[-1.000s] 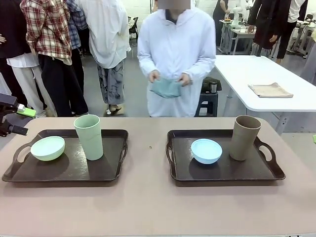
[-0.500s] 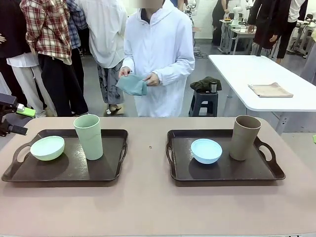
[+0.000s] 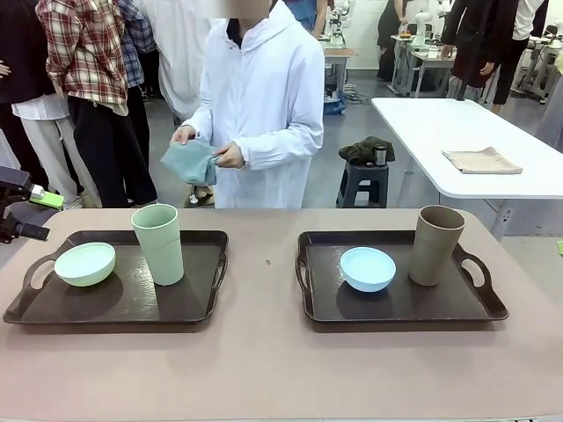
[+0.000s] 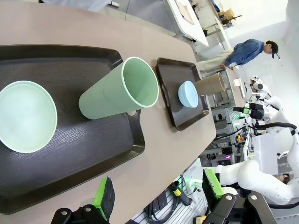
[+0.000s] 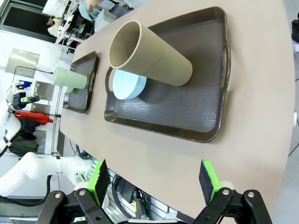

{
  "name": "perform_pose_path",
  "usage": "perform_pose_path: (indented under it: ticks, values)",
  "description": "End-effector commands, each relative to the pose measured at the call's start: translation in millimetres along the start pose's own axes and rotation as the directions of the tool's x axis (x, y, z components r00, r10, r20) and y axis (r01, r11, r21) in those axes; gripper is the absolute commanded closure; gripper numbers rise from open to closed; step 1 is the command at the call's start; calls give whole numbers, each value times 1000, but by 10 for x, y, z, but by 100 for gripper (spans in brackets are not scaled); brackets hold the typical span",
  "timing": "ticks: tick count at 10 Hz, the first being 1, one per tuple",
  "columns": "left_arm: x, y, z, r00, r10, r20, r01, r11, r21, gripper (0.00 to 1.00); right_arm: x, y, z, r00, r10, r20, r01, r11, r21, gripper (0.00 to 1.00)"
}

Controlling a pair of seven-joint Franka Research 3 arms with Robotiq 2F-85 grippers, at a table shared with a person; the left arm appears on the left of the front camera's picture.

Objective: Set up a tray with a mat and arrange the tableware.
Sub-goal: Pick up the Picnic Bowl and Reusable plastic cup from the Handle tray in front of the human's position and hold them in the air.

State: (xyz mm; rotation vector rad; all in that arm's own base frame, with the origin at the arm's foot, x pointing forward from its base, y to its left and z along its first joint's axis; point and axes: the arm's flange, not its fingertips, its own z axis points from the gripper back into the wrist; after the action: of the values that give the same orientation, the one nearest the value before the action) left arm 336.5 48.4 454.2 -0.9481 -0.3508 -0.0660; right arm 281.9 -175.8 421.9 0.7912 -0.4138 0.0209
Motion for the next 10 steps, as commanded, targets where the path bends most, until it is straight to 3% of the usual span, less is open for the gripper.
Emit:
perform_pose_path:
  ticks: [1,10]
  values:
    - [14,11,-8,1000,-9,14,9,1000,-21,0,17,-26,-3,1000,17,17,-17,1000,24,0]
    - [14,11,-8,1000,-9,14,9,1000,-21,0,17,-26,-3,1000,17,17,-17,1000,24,0]
